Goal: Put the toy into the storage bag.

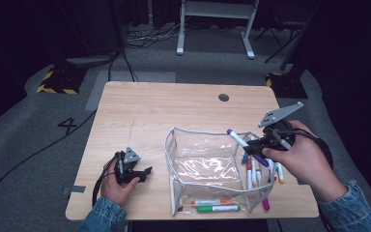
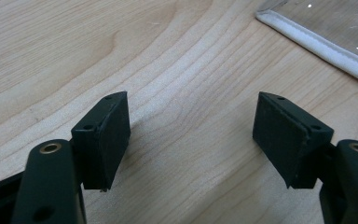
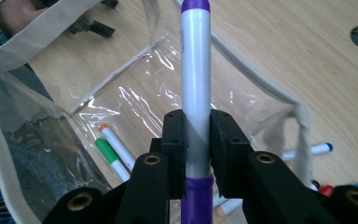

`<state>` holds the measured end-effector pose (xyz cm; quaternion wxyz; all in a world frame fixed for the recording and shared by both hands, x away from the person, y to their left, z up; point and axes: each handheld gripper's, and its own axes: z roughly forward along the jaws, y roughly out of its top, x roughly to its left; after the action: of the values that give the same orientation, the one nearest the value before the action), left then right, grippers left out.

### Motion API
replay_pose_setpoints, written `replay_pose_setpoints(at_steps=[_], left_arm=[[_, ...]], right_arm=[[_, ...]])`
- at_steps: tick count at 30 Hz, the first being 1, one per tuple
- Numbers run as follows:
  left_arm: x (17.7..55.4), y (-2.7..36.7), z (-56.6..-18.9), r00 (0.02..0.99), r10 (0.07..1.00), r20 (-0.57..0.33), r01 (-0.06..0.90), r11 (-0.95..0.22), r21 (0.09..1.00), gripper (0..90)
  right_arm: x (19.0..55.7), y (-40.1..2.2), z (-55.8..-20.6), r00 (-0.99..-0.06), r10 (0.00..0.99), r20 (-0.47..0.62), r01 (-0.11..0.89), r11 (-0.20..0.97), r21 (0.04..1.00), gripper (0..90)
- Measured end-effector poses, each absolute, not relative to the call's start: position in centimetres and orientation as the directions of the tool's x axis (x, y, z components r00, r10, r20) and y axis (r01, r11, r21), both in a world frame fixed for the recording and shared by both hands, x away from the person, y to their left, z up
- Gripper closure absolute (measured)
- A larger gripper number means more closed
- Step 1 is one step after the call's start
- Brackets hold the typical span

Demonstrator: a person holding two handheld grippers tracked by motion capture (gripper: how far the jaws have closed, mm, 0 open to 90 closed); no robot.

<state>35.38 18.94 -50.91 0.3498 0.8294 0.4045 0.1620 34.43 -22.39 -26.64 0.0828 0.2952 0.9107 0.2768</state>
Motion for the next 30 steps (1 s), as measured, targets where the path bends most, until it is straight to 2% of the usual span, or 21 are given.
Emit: replay_pose_setpoints(at_steps=[15, 30], left_arm=[[35.4, 18.9, -50.9, 0.621, 0.784, -0.016, 0.558, -0.427, 0.711, 27.9], [35.4, 18.9, -50.9, 0.621, 0.784, -0.017, 0.558, -0.427, 0.712, 27.8]], right_arm=[[35.2, -16.8, -30.6, -0.904, 0.426, 0.049, 0.403, 0.805, 0.436, 76.7], [35.5, -14.2, -34.7, -0.93, 0.349, 0.118, 0.368, 0.868, 0.334, 76.6]])
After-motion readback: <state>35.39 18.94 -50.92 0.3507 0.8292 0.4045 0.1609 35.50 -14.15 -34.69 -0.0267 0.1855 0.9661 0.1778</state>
